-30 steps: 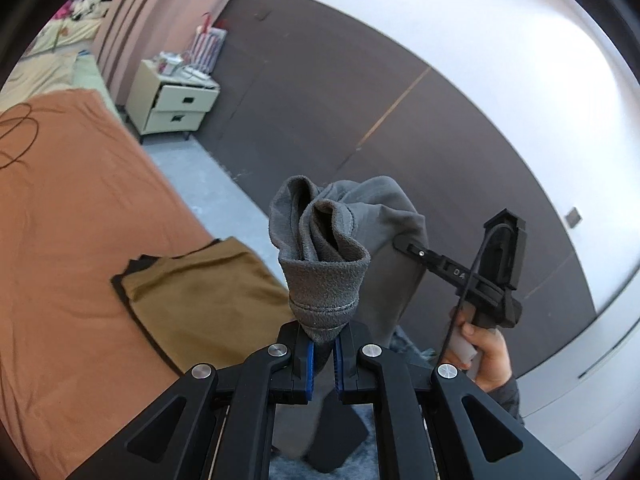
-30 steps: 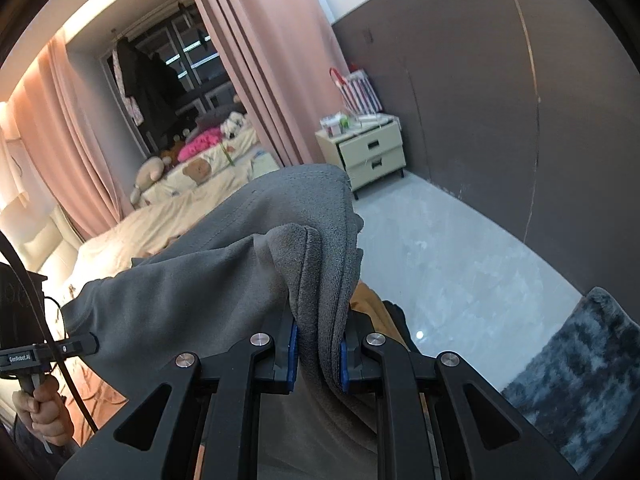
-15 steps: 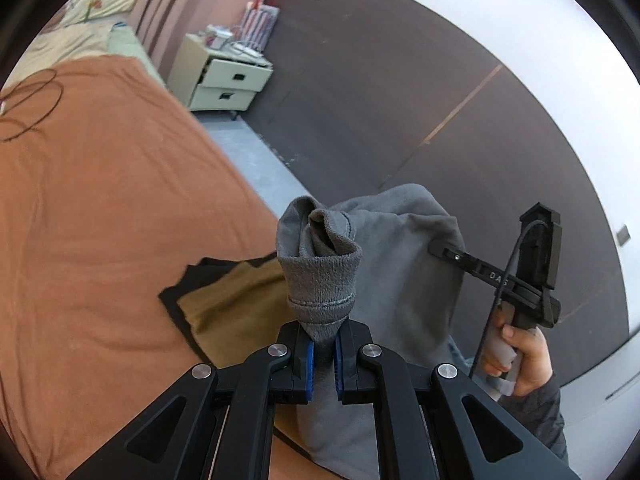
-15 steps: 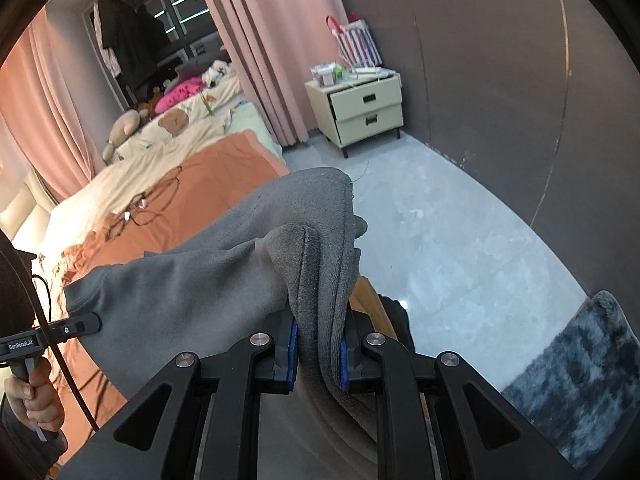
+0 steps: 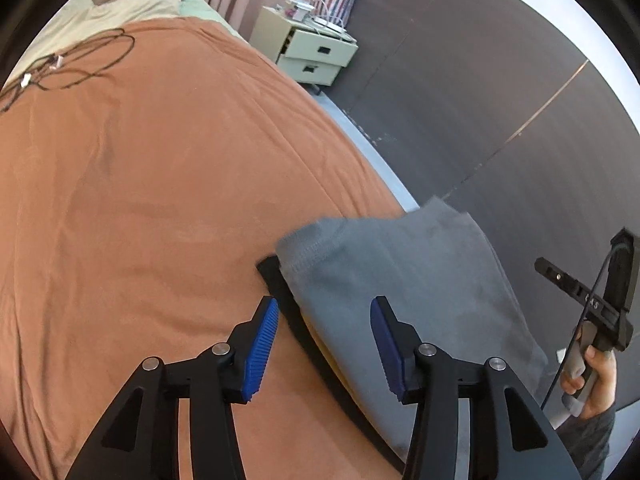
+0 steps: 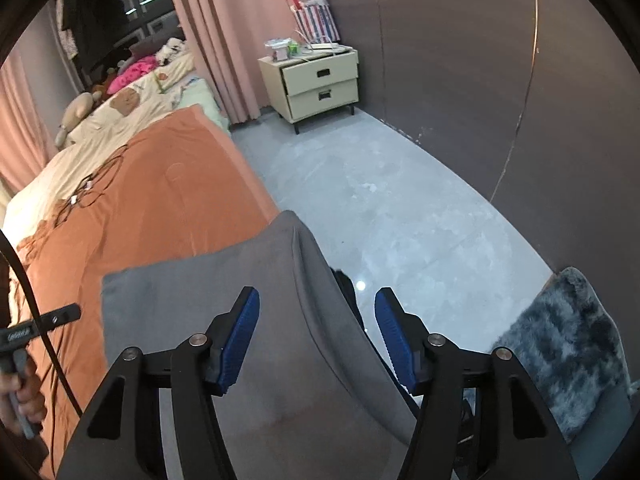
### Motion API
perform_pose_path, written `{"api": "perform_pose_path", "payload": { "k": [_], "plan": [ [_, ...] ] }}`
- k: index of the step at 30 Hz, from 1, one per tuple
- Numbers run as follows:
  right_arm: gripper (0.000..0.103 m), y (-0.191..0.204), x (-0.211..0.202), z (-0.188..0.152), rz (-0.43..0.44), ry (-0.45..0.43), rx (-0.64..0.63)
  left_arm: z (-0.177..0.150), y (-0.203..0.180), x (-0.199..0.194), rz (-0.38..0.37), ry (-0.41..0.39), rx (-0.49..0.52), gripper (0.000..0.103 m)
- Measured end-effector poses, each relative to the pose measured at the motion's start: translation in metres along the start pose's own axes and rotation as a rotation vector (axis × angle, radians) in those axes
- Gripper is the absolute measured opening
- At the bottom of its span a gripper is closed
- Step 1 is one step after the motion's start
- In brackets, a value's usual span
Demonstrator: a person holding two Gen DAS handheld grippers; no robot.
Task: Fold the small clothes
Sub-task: 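Lay the folded shirt onto the stack and open both grippers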
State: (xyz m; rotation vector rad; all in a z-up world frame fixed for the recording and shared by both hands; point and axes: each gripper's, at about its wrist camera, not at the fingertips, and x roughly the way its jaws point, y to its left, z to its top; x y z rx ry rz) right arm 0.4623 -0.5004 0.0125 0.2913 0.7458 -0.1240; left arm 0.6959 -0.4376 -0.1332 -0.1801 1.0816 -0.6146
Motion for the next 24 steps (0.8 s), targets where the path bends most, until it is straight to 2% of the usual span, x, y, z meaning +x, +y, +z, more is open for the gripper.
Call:
{"api": "perform_pose_path", "payload": {
  "k": [3, 6, 9, 12, 17, 20, 24],
  "plan": [
    [0.058, -0.014, -0.008, -0.040, 0.040, -0.016, -0.021, -0.015, -0.009, -0.001, -0.014, 0.023, 0.024, 0.050],
    [0.040, -0.027, -0.017, -0.065, 0.080, 0.010, -0.039, -0.031, -0.018, -0.002, -0.021, 0.054, 0.045, 0.050],
    [0.040, -0.040, -0.028, -0.088, 0.075, 0.014, -0.042, -0.045, -0.025, -0.002, -0.026, 0.075, 0.052, 0.050],
    [0.040, -0.049, -0.034, -0.098, 0.076, 0.021, -0.025, -0.059, -0.036, -0.001, -0.027, 0.102, 0.072, 0.050],
    [0.040, -0.055, -0.041, -0.109, 0.029, 0.067, -0.018, -0.077, -0.057, 0.005, -0.034, 0.140, 0.105, 0.050],
    [0.040, -0.063, -0.039, -0.110, -0.060, 0.100, -0.014, -0.090, -0.068, 0.009, -0.039, 0.164, 0.116, 0.050],
    [0.040, -0.077, -0.038, -0.110, -0.108, 0.128, 0.036, -0.106, -0.085, 0.012, -0.033, 0.195, 0.118, 0.051]
  ]
}}
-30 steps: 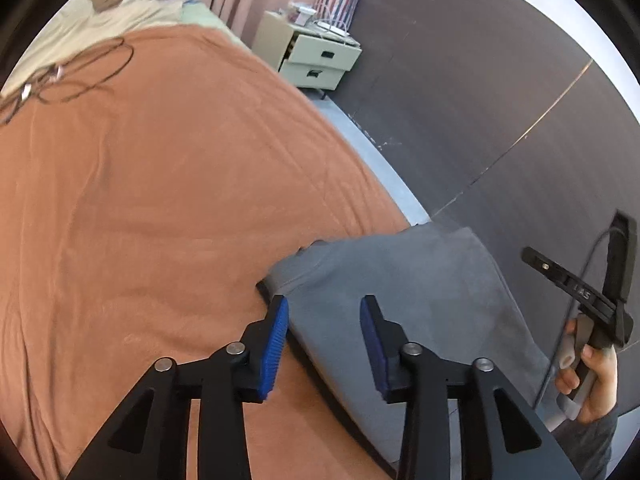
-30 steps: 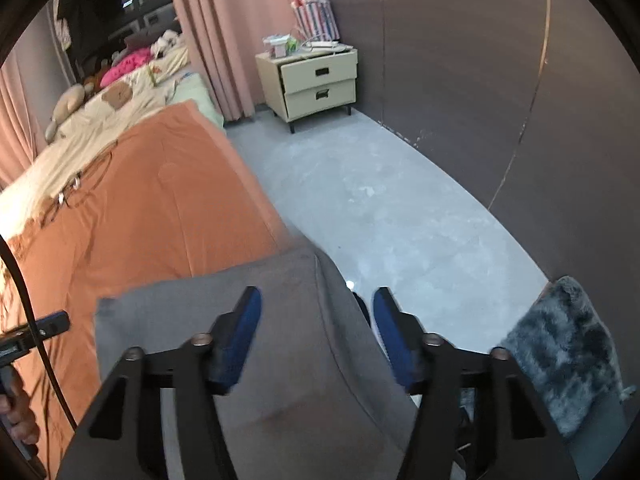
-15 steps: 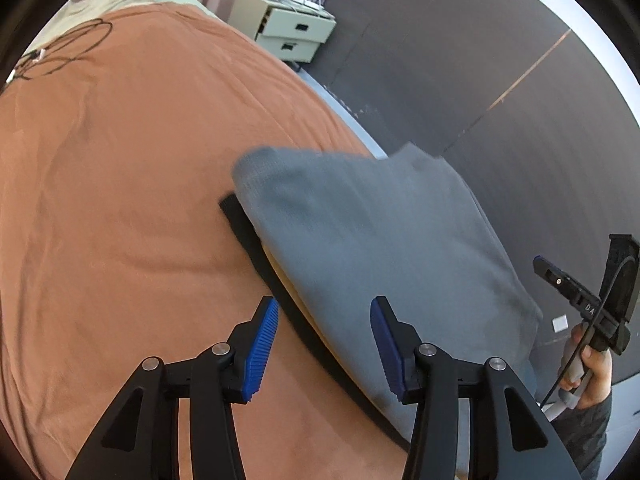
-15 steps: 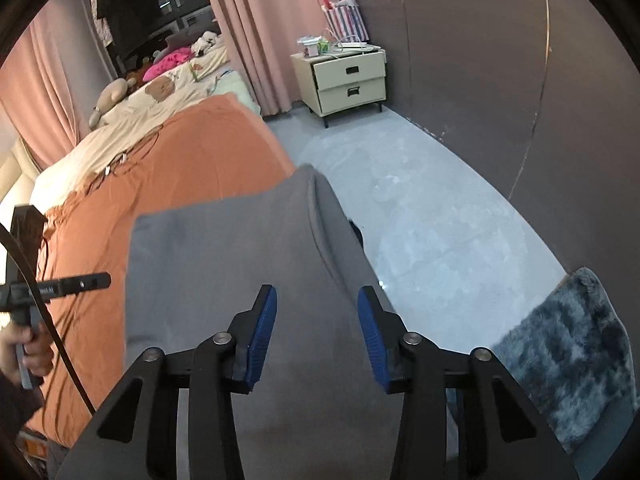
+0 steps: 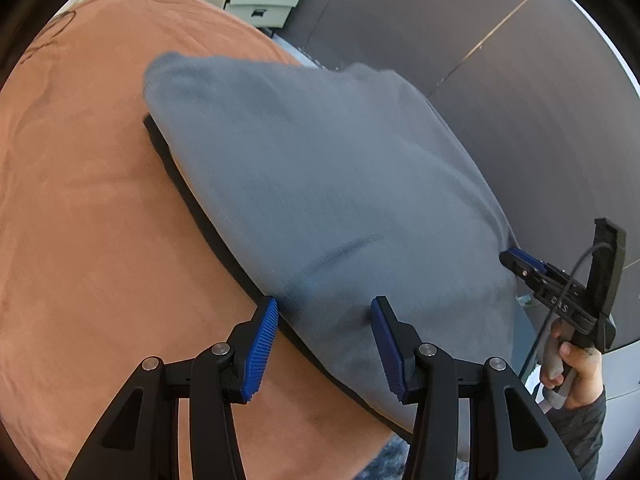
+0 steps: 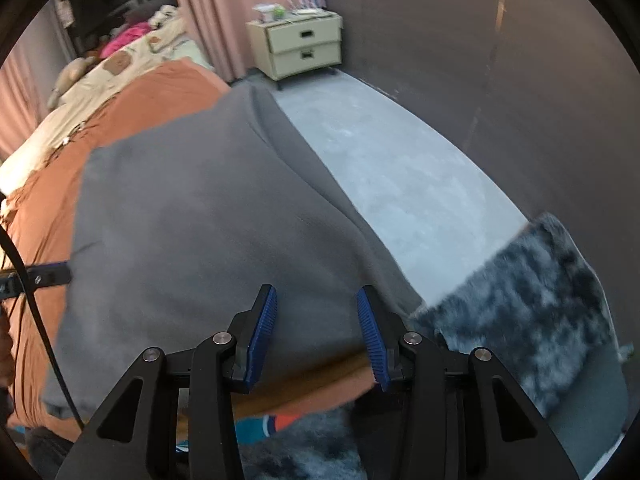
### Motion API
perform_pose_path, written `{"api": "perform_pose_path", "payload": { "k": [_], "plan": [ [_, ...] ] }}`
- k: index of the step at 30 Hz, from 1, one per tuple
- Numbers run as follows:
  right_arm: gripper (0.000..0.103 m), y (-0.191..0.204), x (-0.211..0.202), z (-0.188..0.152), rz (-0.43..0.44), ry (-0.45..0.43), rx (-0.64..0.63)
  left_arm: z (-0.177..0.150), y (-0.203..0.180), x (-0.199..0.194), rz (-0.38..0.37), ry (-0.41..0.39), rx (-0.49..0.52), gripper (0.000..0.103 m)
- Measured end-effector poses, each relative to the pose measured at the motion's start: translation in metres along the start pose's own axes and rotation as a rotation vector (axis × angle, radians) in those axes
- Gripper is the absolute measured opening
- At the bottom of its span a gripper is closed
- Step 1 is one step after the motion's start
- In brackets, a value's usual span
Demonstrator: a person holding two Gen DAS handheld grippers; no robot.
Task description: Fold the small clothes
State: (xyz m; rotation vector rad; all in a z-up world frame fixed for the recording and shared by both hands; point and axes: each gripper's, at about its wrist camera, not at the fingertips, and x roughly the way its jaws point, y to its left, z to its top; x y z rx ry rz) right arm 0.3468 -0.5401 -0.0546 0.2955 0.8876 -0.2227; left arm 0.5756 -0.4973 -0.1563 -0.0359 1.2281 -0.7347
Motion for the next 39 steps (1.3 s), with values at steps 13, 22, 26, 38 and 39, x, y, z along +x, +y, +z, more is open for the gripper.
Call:
{"api": "perform_pose_path", "payload": {
  "k": [13, 22, 26, 38, 39],
  "plan": [
    [0.040, 0.003, -0.066, -0.032, 0.002, -0.010, 0.093, -0.058, -0.052, 0.000, -0.050, 0.058, 0.034, 0.062],
    [0.040, -0.001, -0.114, -0.093, 0.043, -0.051, 0.136, -0.080, -0.061, 0.013, 0.004, 0.101, -0.018, 0.051],
    [0.040, -0.003, -0.132, -0.109, 0.068, -0.068, 0.153, -0.079, -0.075, -0.003, 0.001, 0.088, -0.004, 0.051],
    [0.099, 0.016, -0.189, -0.154, 0.090, -0.137, 0.136, -0.109, -0.100, -0.088, 0.018, -0.093, 0.055, 0.091],
    [0.103, 0.021, -0.193, -0.159, 0.085, -0.141, 0.125, -0.114, -0.102, -0.096, 0.016, -0.120, 0.052, 0.103]
  ]
}}
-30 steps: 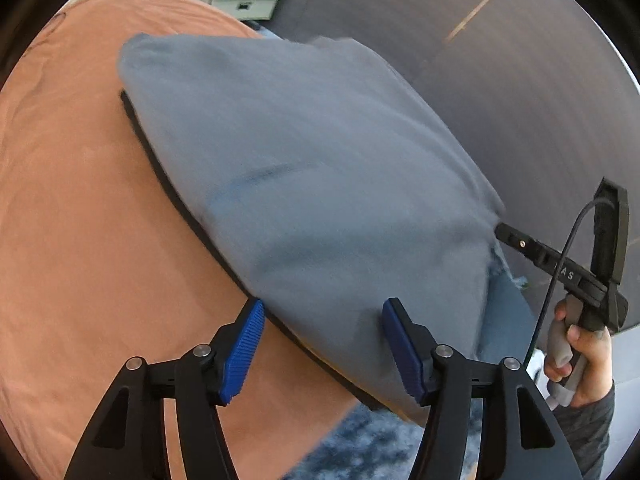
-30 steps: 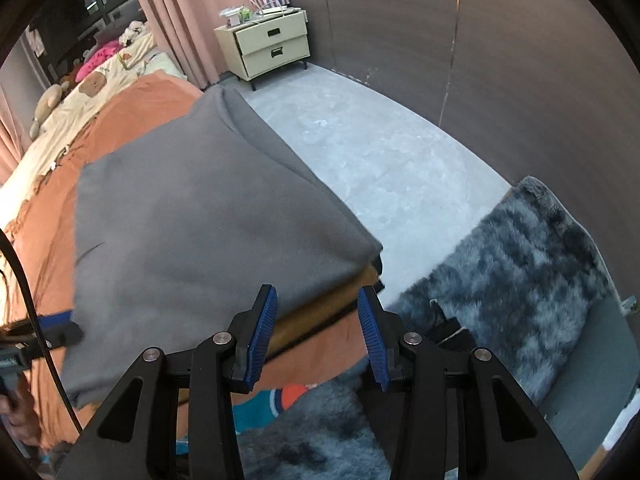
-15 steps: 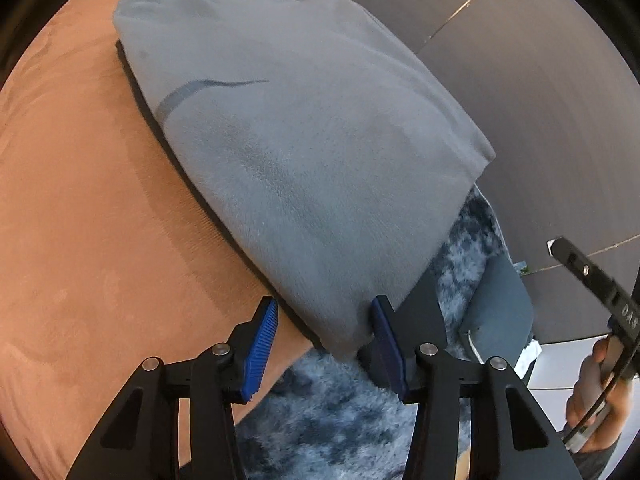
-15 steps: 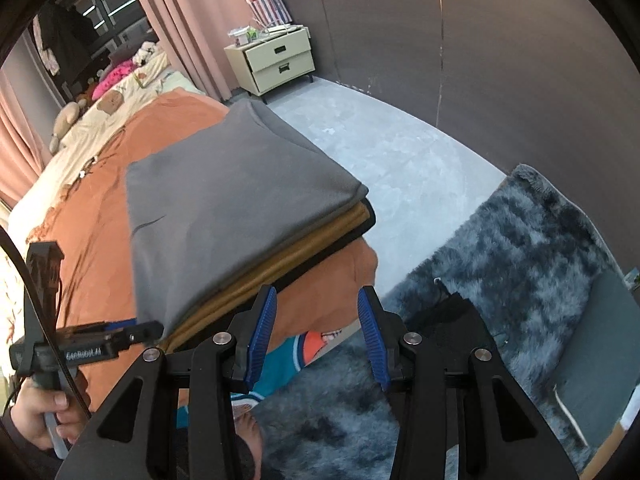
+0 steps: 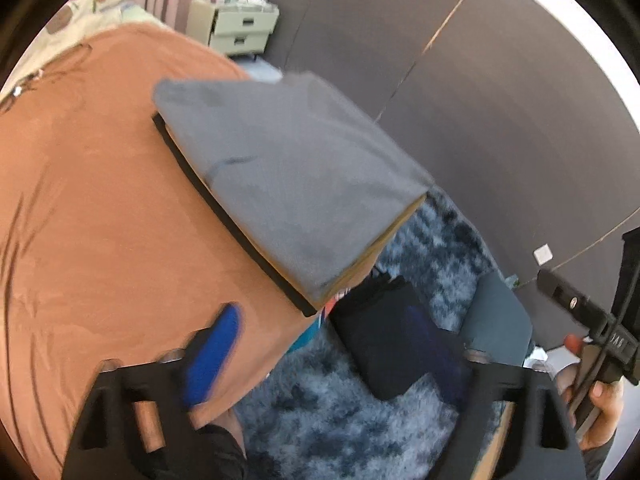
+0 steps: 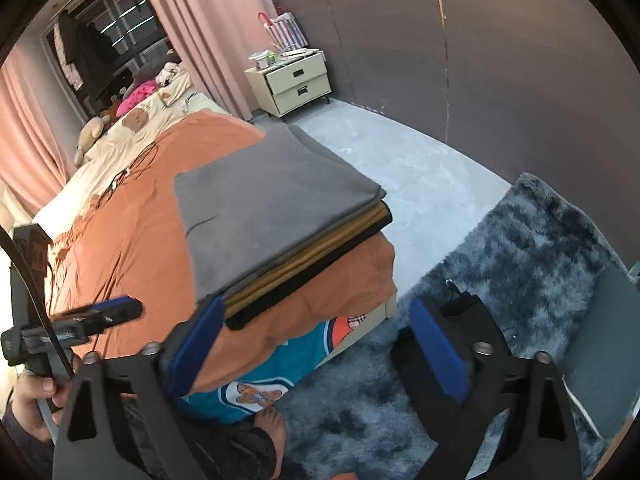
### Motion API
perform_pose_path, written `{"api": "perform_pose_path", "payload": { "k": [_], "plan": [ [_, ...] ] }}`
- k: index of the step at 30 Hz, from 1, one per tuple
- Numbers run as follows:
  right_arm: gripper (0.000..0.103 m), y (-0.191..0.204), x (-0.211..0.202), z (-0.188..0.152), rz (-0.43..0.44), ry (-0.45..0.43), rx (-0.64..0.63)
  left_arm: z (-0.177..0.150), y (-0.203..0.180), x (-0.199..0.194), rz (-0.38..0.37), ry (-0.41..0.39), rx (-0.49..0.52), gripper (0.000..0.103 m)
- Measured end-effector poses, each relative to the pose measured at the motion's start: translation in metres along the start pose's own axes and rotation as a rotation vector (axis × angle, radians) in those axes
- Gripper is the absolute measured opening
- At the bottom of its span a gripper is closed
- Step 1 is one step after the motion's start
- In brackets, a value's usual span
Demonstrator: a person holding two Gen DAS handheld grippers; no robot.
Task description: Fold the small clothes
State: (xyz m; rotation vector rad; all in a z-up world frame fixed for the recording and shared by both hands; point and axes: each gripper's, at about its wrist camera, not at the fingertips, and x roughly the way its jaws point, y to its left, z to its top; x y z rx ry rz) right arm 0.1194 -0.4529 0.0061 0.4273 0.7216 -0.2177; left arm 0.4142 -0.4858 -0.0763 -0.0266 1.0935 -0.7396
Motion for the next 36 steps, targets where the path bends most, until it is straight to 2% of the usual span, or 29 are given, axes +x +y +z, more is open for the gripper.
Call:
{"api": "perform_pose_path", "payload": {
  "k": [3, 7, 14, 22, 31, 36],
  "plan": [
    [0.103, 0.012, -0.012, -0.011, -0.004, -0.016, -0.026, -0.009, 0.002, -0.024, 0.009, -0.047, 0.001, 0.103],
    [0.103, 0.025, -0.028, -0.028, 0.000, -0.029, -0.045, -0.025, 0.004, -0.049, 0.054, -0.070, 0.016, 0.103],
    [0.103, 0.035, -0.057, -0.054, 0.039, -0.057, -0.050, -0.055, 0.007, -0.100, 0.087, -0.147, 0.042, 0.103],
    [0.103, 0.053, -0.086, -0.080, 0.059, -0.101, -0.096, -0.090, 0.017, -0.164, 0.132, -0.259, 0.062, 0.103],
    [0.103, 0.063, -0.108, -0.109, 0.080, -0.150, -0.136, -0.129, 0.035, -0.211, 0.150, -0.341, 0.037, 0.103],
    [0.103, 0.070, -0.121, -0.130, 0.067, -0.185, -0.134, -0.155, 0.034, -0.241, 0.184, -0.388, 0.063, 0.103]
  ]
}}
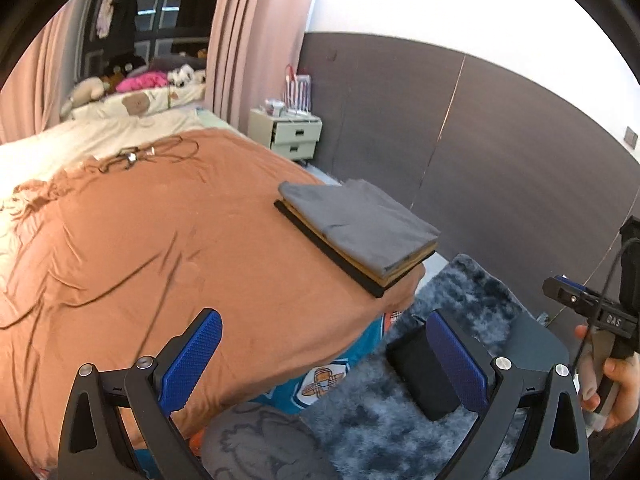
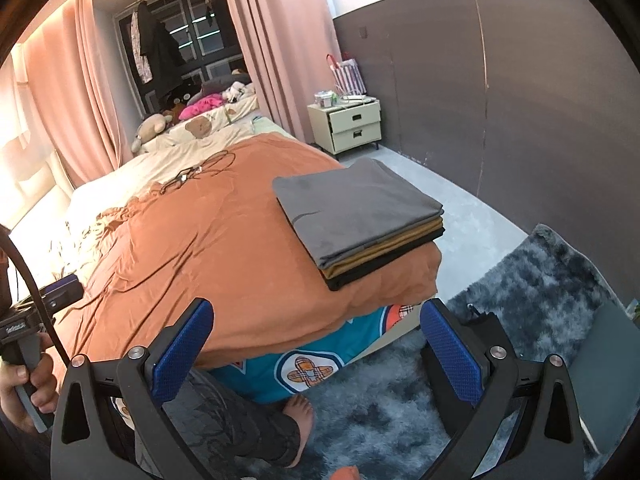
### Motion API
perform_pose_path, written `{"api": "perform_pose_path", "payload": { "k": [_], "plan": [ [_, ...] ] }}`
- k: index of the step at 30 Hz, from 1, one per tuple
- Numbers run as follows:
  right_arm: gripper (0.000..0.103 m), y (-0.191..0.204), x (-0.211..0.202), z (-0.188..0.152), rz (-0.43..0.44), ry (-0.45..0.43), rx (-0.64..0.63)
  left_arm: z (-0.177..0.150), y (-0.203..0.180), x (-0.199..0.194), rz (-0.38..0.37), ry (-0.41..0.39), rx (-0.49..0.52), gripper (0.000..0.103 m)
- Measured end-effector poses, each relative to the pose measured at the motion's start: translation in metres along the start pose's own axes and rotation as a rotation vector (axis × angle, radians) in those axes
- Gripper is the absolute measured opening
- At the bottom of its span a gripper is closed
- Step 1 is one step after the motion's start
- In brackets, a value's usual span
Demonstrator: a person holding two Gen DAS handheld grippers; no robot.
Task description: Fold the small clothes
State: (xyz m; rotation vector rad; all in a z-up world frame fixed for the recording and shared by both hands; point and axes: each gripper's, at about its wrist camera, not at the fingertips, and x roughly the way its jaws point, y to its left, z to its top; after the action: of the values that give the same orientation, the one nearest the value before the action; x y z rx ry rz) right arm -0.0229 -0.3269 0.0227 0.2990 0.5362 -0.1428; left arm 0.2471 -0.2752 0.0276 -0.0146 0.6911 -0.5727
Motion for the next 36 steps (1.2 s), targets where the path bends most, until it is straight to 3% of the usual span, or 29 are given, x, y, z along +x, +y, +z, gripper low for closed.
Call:
{"api": "perform_pose_path", "payload": {
  "k": [5, 12, 36],
  "plan": [
    [0.103, 0.016, -0.016, -0.017, -0.009, -0.039, -0.026, -0.013, 0.009, -0.027, 0.015, -0.032, -0.015, 0.103],
    [0.103, 0.036, -0.041, -0.046, 0.001, -0.104, -0.066, -0.045, 0.012, -0.058, 0.093, -0.086, 0.032, 0.103],
    [0.103, 0.064, -0.063, -0.135, 0.025, -0.171, -0.126, -0.132, 0.022, -0.157, 0.219, -0.256, 0.064, 0.103]
  ]
}}
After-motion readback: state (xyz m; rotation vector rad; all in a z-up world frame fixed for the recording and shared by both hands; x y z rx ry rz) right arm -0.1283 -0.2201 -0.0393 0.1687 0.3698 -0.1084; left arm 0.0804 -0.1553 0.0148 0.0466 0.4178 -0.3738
